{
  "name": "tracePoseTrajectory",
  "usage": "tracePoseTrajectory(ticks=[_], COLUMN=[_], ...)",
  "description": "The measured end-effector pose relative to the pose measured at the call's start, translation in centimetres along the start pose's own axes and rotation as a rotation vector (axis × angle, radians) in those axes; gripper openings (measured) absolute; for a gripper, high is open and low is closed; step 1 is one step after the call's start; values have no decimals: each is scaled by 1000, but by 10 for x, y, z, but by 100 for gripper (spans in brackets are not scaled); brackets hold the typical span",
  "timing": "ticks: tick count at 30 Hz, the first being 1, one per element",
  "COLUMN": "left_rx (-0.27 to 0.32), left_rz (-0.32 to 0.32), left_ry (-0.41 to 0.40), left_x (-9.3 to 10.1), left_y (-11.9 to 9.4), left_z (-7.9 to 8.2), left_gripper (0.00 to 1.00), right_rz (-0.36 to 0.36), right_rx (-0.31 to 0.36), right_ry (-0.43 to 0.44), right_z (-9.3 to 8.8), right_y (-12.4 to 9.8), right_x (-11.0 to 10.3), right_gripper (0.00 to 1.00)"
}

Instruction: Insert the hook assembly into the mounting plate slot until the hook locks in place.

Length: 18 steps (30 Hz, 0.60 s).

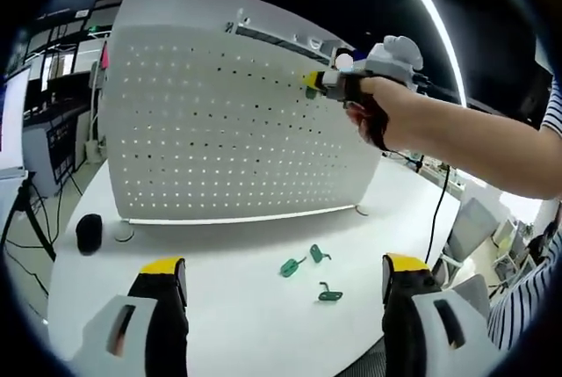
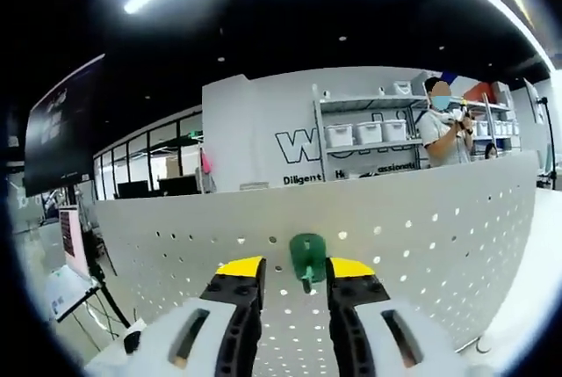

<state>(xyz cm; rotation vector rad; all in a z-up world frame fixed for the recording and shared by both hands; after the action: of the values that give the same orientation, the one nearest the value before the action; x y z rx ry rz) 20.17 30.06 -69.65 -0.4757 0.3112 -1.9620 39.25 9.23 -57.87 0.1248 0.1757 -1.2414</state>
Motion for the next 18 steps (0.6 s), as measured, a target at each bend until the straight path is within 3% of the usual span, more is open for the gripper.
tracePoseTrajectory(ticks=[3, 5, 7, 13, 15, 16, 18], left_rx=[0, -4, -6, -9, -39, -51, -56], left_rz=[0, -3, -4, -5, 6, 7, 9], left_ry=[-12, -21, -34, -61, -66, -73, -86], left_x=[-2, -3, -4, -6, -9, -11, -13], left_y=[0, 0, 0, -2, -2, -2, -3], left_z=[1, 2, 2, 3, -1, -3, -5], left_gripper=[94, 94, 95, 95, 95, 95, 95], right_rz=[-13, -1, 58, 70, 80, 97, 140], right_rx=[-26, -18, -24, -74, -109, -133, -175], right_ry=[-110, -100, -85, -145, -194, -261, -333], right_z=[0, -1, -4, -9, -11, -12, -17], right_y=[-10, -16, -15, -29, -35, -38, -45], right_x=[-2, -5, -7, -6, -5, -6, -10], right_gripper=[31, 33, 37, 50, 56, 58, 59])
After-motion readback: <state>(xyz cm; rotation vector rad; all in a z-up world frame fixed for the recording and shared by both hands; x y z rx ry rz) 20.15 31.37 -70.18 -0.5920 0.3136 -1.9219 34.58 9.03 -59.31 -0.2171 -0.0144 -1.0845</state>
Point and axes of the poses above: the point that each gripper's makers call its tool centre point, and the gripper's own axes: y roughly forward along the fingers, x roughly to its right, z roughly out of its top, the point moved 6 cm from there along -y, roughly backward along the fingers, and after that the axes turned 11 degrees about z, right-handed, at the moved point
